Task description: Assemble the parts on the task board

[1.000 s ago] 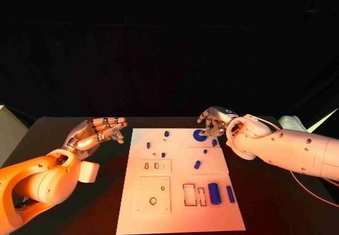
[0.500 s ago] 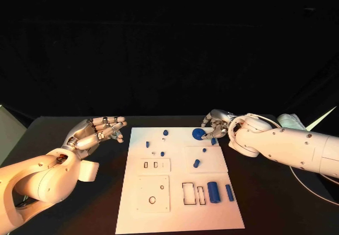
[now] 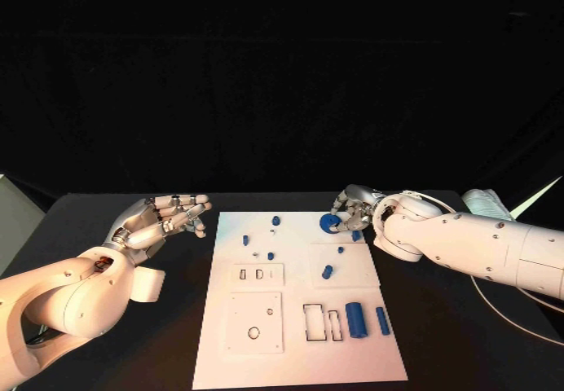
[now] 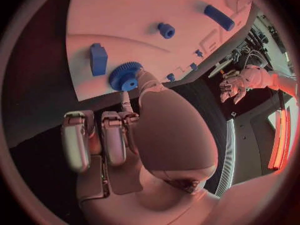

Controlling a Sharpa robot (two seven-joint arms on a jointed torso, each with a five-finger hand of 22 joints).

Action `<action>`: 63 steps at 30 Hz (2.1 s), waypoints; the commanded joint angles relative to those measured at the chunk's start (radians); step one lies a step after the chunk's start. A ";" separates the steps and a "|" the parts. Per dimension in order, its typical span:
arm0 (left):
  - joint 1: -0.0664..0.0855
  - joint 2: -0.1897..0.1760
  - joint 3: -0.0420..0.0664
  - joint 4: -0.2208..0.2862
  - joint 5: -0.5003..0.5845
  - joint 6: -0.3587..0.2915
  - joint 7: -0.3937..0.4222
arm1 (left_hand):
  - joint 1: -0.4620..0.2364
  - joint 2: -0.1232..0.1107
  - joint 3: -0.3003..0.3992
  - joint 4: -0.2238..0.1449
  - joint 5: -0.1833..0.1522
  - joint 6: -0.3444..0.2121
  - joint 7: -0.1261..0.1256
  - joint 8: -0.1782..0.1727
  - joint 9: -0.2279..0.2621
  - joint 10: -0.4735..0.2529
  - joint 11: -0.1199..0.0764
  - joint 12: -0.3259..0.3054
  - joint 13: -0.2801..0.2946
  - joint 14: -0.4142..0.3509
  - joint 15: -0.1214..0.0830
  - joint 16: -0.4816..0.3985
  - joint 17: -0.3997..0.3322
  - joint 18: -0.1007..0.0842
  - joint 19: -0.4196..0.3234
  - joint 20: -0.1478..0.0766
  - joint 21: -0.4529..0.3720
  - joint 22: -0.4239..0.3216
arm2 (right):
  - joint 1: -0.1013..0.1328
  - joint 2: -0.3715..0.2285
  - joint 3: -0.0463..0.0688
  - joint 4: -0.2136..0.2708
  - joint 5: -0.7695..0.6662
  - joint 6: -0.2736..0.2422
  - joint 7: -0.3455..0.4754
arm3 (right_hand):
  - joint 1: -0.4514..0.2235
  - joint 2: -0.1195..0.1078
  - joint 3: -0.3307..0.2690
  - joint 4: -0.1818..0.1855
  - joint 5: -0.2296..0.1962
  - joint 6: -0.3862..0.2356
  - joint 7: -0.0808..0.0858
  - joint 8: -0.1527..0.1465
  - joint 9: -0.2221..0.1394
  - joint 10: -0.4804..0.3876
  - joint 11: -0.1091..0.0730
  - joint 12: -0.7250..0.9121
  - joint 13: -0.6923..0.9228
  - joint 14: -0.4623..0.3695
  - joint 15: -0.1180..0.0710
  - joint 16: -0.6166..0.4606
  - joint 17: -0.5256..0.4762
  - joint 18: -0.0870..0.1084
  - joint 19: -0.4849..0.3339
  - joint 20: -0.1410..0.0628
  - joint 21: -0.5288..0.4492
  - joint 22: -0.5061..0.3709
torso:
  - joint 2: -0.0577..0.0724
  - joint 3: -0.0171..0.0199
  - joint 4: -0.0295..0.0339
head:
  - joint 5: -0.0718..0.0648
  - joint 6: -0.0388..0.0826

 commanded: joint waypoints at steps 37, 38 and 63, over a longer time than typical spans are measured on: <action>0.001 0.003 0.001 -0.004 0.002 0.029 -0.006 | -0.012 0.003 0.009 -0.001 -0.003 -0.005 0.007 -0.006 -0.001 -0.006 0.000 -0.004 0.000 -0.007 0.000 0.009 0.001 0.013 -0.008 -0.002 0.007 0.002 | -0.014 0.006 -0.001 0.093 -0.186 -0.168 -0.042 | -0.008 -0.017 0.193 -0.002 -0.002 0.122 -0.037 0.021 -0.015 0.106 -0.024 0.004 0.263 0.102 -0.023 0.004 0.263 -0.021 0.105 -0.021 0.048 0.260 | -0.002 -0.0007 0.0000 | 0.003 -0.007; 0.001 0.003 0.001 -0.005 0.002 0.029 -0.006 | -0.012 0.003 0.009 -0.001 -0.003 -0.005 0.007 -0.006 -0.001 -0.006 0.000 -0.004 0.000 -0.007 0.000 0.009 0.001 0.013 -0.008 -0.002 0.007 0.002 | -0.013 0.005 -0.001 0.107 -0.197 -0.177 -0.049 | -0.014 -0.021 0.194 -0.001 -0.001 0.123 -0.037 0.020 -0.015 0.106 -0.024 0.004 0.263 0.102 -0.023 0.004 0.263 -0.022 0.106 -0.021 0.051 0.263 | -0.002 -0.0008 -0.0002 | 0.004 -0.007; 0.001 0.010 0.001 -0.005 0.002 0.035 -0.013 | -0.012 0.003 0.009 -0.001 -0.003 -0.005 0.007 -0.006 -0.001 -0.006 0.000 -0.004 0.000 -0.007 0.000 0.009 0.001 0.013 -0.008 -0.002 0.007 0.002 | -0.023 0.177 -0.003 0.124 -0.313 -0.189 -0.092 | -0.017 -0.019 0.203 -0.003 -0.002 0.126 -0.039 0.020 -0.015 0.106 -0.026 0.004 0.263 0.102 -0.024 0.004 0.263 -0.022 0.106 -0.022 0.051 0.263 | 0.001 -0.0022 0.0016 | 0.010 -0.004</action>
